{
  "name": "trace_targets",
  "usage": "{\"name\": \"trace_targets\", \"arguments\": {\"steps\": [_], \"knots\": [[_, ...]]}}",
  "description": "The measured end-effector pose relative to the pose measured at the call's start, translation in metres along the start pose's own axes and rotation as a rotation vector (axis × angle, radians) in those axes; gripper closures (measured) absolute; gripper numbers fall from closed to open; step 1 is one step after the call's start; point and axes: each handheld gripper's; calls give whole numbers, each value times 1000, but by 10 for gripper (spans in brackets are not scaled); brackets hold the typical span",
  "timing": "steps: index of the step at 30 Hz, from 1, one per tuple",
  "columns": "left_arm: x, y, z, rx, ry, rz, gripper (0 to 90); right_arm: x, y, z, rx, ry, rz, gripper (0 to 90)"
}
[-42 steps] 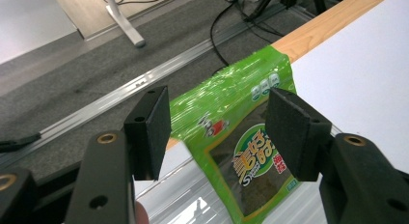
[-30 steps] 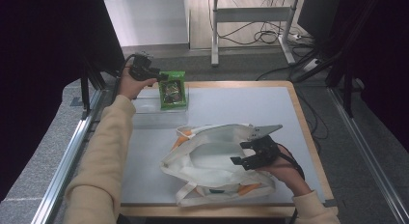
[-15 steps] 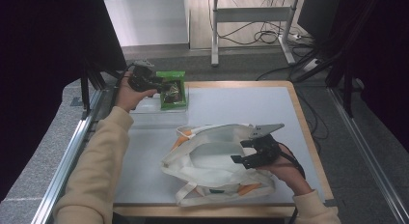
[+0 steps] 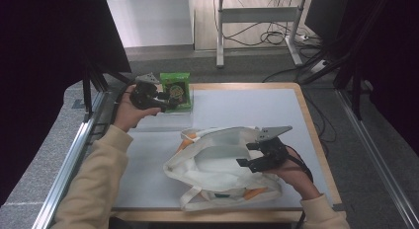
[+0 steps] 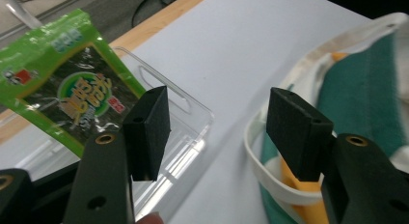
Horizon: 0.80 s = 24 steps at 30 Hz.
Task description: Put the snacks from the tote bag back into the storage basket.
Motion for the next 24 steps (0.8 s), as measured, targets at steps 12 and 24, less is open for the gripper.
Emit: {"name": "trace_targets", "arguments": {"steps": [12, 24], "knots": [[32, -19, 26, 57, -6, 15, 411, 0, 3, -1, -3, 0, -15, 310], [50, -21, 49, 81, 33, 7, 413, -1, 3, -1, 1, -1, -10, 308]]}}
Point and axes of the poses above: each handheld gripper's, and its own axes: y roughly forward along the jaws, x roughly out of its underside, z roughly to its right, and after that the axes turned 9 degrees about -x, right-handed
